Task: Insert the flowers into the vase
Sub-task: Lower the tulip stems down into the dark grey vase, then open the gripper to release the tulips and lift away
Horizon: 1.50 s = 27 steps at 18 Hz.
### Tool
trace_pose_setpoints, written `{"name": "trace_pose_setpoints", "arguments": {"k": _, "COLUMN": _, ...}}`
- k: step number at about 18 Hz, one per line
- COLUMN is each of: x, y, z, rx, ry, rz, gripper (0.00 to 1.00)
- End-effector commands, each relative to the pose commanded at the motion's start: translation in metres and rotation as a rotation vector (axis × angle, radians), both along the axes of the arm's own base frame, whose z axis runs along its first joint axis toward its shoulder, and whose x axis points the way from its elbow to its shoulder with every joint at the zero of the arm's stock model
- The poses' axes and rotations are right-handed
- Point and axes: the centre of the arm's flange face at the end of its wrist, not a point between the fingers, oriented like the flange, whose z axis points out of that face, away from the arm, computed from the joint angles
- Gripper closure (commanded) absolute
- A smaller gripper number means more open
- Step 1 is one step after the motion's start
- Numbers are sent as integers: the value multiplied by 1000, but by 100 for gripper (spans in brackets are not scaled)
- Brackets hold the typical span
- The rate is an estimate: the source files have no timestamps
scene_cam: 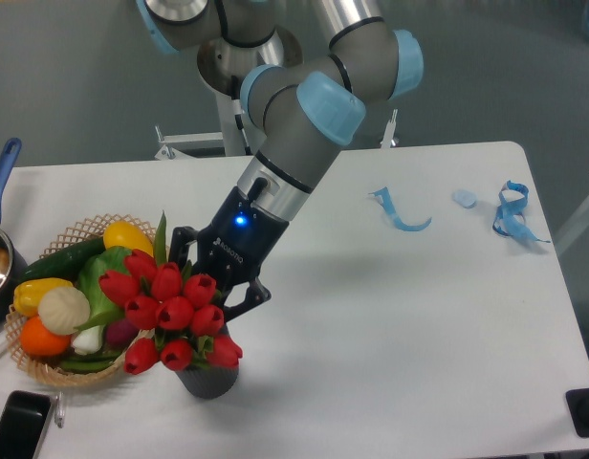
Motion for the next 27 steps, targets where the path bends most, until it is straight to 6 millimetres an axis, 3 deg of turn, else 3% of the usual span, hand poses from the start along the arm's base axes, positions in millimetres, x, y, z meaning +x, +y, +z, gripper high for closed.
{"name": "trace_pose_setpoints", "arguments": {"k": 11, "x": 10, "y": -9, "z": -44, "rx": -59, "ry": -69, "rz": -2, "gripper": 59}}
{"name": "trace_pose_setpoints", "arguments": {"k": 13, "x": 8, "y": -7, "z": -55, "rx": -75, "ry": -79, "rz": 1, "gripper": 55}}
{"name": "trace_pose_setpoints", "arguments": {"k": 17, "x": 8, "y": -8, "z": -59, "rx": -84, "ry": -80, "rz": 2, "gripper": 53}}
{"name": "trace_pose_setpoints", "arguments": {"k": 20, "x": 8, "y": -9, "z": -59, "rx": -79, "ry": -67, "rz": -8, "gripper": 11}}
{"name": "trace_pose_setpoints", "arguments": {"k": 23, "x": 9, "y": -10, "z": -60, "rx": -80, "ry": -67, "rz": -9, "gripper": 1}}
{"name": "trace_pose_setpoints", "arguments": {"k": 27, "x": 4, "y": -15, "z": -58, "rx": -96, "ry": -42, "rz": 10, "gripper": 0}}
